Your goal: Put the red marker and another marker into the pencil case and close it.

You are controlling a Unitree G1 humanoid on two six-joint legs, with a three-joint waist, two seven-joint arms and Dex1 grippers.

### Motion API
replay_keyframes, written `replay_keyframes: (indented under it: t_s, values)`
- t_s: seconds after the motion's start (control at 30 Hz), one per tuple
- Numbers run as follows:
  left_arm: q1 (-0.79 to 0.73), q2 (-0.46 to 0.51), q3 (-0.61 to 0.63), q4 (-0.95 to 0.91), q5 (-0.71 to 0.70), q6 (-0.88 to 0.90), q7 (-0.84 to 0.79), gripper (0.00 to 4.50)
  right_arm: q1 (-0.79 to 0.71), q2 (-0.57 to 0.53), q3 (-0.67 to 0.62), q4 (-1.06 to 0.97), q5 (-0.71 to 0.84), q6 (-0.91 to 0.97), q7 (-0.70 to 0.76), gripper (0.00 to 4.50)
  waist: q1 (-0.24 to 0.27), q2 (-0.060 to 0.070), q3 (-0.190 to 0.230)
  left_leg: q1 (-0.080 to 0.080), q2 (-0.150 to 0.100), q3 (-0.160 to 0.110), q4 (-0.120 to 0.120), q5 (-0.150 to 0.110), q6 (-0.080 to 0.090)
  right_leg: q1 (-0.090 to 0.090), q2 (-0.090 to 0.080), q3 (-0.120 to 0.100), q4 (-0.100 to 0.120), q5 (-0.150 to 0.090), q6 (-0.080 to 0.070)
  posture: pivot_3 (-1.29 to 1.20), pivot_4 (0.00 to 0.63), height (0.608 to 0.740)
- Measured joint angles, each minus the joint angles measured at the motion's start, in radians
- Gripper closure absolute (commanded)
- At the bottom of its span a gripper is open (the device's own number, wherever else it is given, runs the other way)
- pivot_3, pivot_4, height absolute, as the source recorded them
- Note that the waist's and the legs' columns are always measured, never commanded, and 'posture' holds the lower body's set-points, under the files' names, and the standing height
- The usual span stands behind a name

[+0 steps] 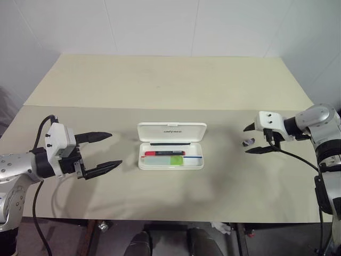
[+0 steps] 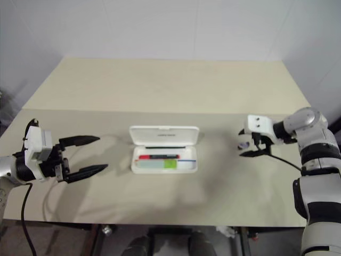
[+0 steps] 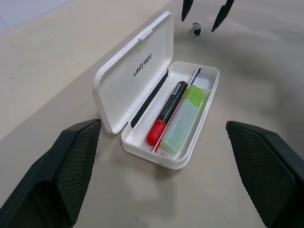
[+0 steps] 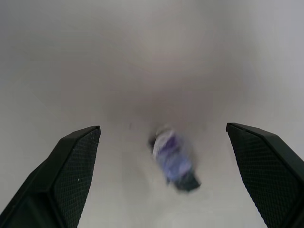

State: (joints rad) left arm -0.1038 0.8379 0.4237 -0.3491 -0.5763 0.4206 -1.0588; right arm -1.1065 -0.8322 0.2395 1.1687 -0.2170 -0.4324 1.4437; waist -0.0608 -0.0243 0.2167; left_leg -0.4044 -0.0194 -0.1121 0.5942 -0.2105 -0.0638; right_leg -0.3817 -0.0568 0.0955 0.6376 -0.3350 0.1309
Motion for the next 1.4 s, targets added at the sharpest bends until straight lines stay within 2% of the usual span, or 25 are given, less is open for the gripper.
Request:
replay_keyframes:
  t_s: [0.4, 0.83, 0.93, 1.27, 1.4]
  values:
    - [0.016, -0.001, -0.003, -0.019, -0.015, -0.008, 0.022, 0.02, -0.076, 0.041, 0.071, 0.082, -0.144, -0.085, -0.129, 0.00, -0.001, 0.001, 0.000, 0.000, 0.000, 0.001, 0.000, 0.000, 0.000, -0.002, 0.000, 0.001, 0.002, 0.000, 0.000, 0.00, 0.150, 0.740]
    - [0.074, -0.001, 0.011, -0.070, -0.043, -0.007, 0.062, 0.02, -0.144, 0.057, 0.130, 0.133, -0.252, -0.089, -0.213, 0.00, -0.001, 0.001, 0.000, 0.000, 0.000, 0.002, 0.001, 0.001, -0.001, -0.003, 0.001, 0.002, 0.006, 0.000, 0.000, 0.00, 0.150, 0.740]
    - [0.079, -0.001, 0.018, -0.071, -0.047, -0.007, 0.067, 0.00, -0.148, 0.060, 0.138, 0.136, -0.259, -0.089, -0.212, 0.60, -0.001, 0.001, 0.000, 0.000, 0.000, 0.002, 0.002, 0.001, -0.001, -0.003, 0.001, 0.002, 0.007, 0.000, 0.000, 0.00, 0.150, 0.740]
    - [0.082, 0.000, 0.031, -0.071, -0.048, -0.007, 0.080, 0.00, -0.148, 0.079, 0.110, 0.138, -0.228, -0.088, -0.169, 4.18, -0.003, 0.001, 0.000, 0.000, 0.000, 0.002, 0.002, 0.001, -0.001, -0.003, 0.001, 0.003, 0.007, 0.000, 0.000, 0.00, 0.150, 0.740]
    - [0.080, 0.000, 0.029, -0.070, -0.049, -0.009, 0.077, 0.00, -0.148, 0.088, 0.064, 0.135, -0.182, -0.072, -0.173, 4.25, -0.005, 0.001, 0.000, 0.000, 0.000, 0.002, 0.002, 0.001, -0.001, -0.003, 0.001, 0.003, 0.007, 0.000, 0.000, 0.00, 0.150, 0.740]
